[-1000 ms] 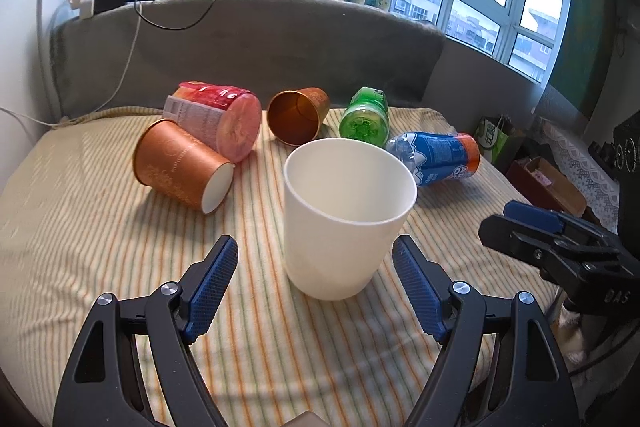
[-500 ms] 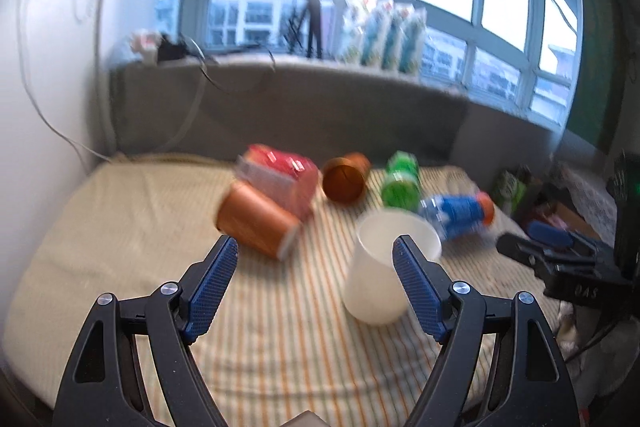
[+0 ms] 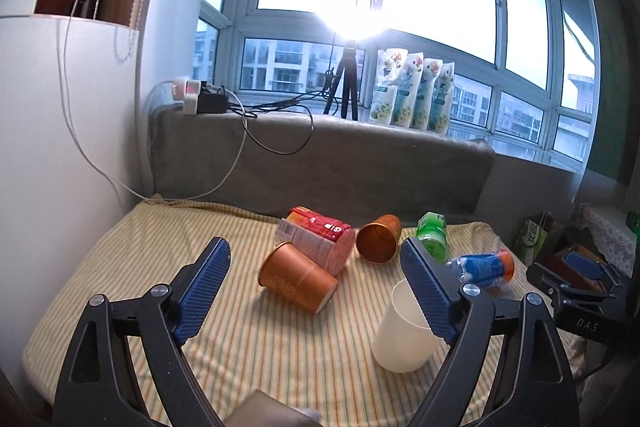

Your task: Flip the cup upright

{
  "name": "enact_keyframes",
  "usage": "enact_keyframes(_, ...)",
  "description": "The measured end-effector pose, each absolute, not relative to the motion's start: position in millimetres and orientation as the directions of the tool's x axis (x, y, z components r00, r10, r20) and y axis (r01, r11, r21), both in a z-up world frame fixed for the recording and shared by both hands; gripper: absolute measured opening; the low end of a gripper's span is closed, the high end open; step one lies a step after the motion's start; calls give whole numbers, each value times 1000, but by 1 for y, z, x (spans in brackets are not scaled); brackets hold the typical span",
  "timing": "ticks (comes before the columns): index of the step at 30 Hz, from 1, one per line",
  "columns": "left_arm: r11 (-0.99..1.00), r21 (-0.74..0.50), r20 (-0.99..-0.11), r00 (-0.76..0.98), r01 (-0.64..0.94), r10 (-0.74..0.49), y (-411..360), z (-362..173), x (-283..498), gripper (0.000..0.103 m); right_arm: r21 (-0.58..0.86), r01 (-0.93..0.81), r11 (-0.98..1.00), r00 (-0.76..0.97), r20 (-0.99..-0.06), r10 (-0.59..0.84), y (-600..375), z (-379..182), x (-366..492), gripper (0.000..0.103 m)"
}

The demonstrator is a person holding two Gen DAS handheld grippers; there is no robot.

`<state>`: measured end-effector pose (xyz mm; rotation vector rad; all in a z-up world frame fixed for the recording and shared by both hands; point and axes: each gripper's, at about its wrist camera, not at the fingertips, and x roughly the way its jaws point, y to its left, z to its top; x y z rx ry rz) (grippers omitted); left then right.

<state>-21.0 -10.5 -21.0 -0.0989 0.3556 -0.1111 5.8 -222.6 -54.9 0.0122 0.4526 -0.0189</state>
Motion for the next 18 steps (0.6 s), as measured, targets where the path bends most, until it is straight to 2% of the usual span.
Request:
enact_keyframes(5,990,-109,-337,934,85,-118,-11,-20,-22,90,2,42,999,907,-420,-38,-224,-53,5,103)
enact_keyframes(18,990,-115,-340,933,83,-117,-12,-22,-24,91,-14,54,998,918,-394,-55,-221,-49,-1,103)
